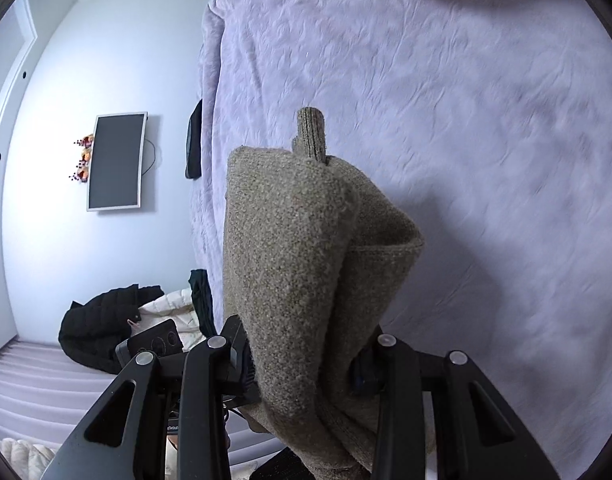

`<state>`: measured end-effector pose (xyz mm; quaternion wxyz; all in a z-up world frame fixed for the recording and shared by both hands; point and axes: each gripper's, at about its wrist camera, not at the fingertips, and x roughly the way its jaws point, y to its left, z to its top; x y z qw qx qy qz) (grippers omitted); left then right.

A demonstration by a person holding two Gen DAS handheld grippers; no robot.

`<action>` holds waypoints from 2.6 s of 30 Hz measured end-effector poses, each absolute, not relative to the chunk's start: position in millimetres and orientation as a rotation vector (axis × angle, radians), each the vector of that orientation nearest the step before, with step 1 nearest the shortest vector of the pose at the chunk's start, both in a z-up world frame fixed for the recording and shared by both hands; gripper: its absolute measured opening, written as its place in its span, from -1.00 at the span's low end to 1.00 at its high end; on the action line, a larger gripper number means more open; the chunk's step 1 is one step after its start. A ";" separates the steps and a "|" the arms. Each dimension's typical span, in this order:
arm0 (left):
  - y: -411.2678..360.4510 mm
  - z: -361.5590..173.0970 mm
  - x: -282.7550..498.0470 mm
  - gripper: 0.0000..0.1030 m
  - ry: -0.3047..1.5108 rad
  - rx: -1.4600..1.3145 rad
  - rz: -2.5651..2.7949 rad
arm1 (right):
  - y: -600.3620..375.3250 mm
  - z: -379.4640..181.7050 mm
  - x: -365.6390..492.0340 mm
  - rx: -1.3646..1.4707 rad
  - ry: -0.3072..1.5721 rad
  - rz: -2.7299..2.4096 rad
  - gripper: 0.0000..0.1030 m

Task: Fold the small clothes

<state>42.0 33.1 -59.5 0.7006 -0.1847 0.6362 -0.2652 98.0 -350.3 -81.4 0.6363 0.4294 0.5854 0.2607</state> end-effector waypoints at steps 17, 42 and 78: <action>79.0 -109.5 4.5 0.04 1.482 -0.357 -0.449 | -296.1 -143.8 69.9 0.922 1.487 0.503 -0.26; 55.4 -96.6 7.5 0.20 1.487 -0.236 -0.317 | -316.1 -124.9 58.7 0.577 1.572 0.332 0.11; 14.4 -15.1 -40.6 0.80 1.363 -0.048 -0.138 | -310.2 -54.6 -37.5 0.376 1.509 0.223 0.60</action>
